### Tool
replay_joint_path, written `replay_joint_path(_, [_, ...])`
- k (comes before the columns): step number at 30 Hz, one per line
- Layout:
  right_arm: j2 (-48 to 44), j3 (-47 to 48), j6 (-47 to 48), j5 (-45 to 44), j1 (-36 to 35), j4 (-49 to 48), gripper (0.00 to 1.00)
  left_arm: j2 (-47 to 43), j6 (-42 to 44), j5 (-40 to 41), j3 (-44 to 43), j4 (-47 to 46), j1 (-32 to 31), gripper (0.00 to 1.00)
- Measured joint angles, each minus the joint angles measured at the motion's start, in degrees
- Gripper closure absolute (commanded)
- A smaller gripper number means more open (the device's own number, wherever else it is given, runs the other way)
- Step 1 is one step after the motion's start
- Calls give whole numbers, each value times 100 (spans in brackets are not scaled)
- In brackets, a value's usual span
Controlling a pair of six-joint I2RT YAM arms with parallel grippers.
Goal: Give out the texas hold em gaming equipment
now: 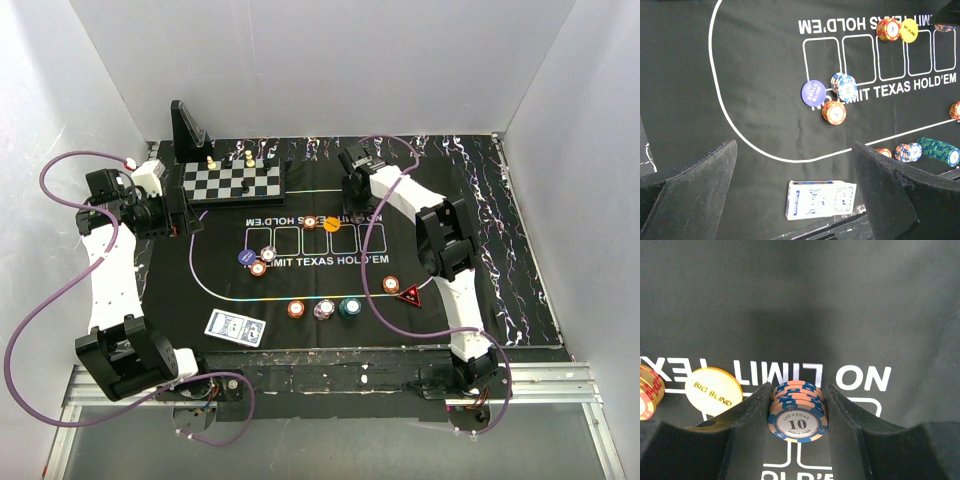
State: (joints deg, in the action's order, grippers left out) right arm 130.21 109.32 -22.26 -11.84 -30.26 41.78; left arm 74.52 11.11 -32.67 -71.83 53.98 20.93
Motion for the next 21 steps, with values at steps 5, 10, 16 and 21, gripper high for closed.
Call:
replay_joint_path(5, [284,267,2,31,-2,22,68,0,2,0,0,0,0,0])
replay_joint_path(10, [426,476,13,81,0,140,68,0,4,0,0,0,0,0])
replay_joint_path(16, [474,575,11,190,4,188,52,2,2,0,0,0,0,0])
replay_joint_path(21, [610,824,-11,260,4,243,32,0,2,4,0,0,0,0])
